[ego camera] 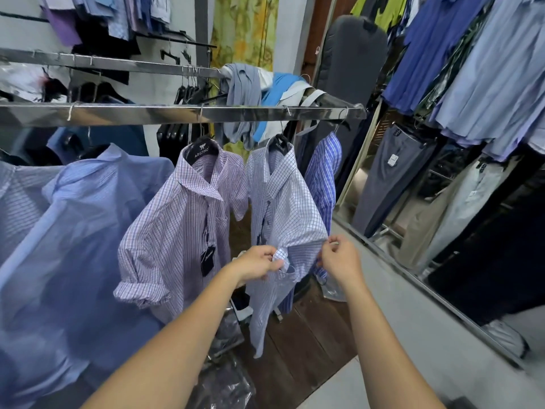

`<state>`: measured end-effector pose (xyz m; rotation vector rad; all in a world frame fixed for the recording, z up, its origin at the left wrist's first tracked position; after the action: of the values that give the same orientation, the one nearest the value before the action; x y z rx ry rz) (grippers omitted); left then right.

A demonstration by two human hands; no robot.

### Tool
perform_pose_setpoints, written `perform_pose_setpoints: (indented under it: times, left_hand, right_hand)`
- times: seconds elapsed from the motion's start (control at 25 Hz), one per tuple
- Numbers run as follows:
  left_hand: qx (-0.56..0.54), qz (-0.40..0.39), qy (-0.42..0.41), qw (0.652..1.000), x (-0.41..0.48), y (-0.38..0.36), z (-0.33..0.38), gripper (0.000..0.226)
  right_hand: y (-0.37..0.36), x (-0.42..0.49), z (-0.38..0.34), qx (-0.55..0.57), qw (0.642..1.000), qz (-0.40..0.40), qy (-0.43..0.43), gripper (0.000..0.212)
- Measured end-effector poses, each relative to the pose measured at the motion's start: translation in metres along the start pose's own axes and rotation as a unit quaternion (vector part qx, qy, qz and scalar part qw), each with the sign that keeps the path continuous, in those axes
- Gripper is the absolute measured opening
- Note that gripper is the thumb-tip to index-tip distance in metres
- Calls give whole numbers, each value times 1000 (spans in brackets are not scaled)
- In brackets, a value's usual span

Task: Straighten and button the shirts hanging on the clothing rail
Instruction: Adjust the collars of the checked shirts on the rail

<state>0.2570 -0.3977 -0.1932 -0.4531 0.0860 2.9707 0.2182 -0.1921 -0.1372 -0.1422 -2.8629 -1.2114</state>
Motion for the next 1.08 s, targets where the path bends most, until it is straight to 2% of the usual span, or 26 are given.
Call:
perform_pose_setpoints:
  times: [0.04, 0.08, 0.16, 0.24, 0.36, 0.48, 0.64, 0.72, 0.88, 0.96, 1.08]
  left_hand:
    - [-42, -32, 13, 999, 0, -5, -2, 16]
    - [-67, -51, 18, 996, -1, -10, -2, 21]
    - [-105, -64, 11, 992, 1, -17, 0, 20]
    - [-127, -59, 9, 990, 2, -24, 4, 19]
    - [-23, -39, -39, 998, 1, -31, 11, 15]
    - [70, -64, -75, 993, -3, -44, 14, 9]
    - [146, -77, -64, 984, -6, -43, 16, 18]
    - [193, -70, -71, 976, -6, -42, 17, 18]
    - [285, 0, -151, 947, -6, -49, 20, 14]
    - [325, 33, -188, 926, -5, -60, 19, 16]
    - [357, 55, -194, 912, 2, -76, 7, 23]
  right_hand:
    - [-2, -2, 3, 28, 1000, 1, -3, 7]
    - [-7, -5, 4, 50, 999, -11, 3, 18]
    - [-18, -13, 5, 76, 995, -65, 25, 39]
    - [-26, -17, 10, 49, 995, -73, 45, 43]
    - [-30, -23, 10, -32, 995, -67, 63, 30]
    - [-39, -31, 15, -19, 994, -87, 62, 31]
    - [-43, -34, 23, 16, 995, -47, 83, 18]
    - [-37, -35, 24, 32, 997, -7, 76, 19]
    - [-15, -42, 44, 51, 993, 105, 16, 8]
    - [-3, -48, 58, 21, 988, 155, 21, 14]
    - [8, -58, 75, -39, 986, 163, 19, 18]
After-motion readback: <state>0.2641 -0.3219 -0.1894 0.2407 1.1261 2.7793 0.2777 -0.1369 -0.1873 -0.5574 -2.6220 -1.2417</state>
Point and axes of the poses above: each hand's wrist, its own x-axis towards the middle knuckle, its own y-axis out of the back of the hand, z = x × y, the point moved 6 cm from there along x, towards the middle knuckle, and after that the axes turned 9 degrees about -x, right-handed, at the moved point
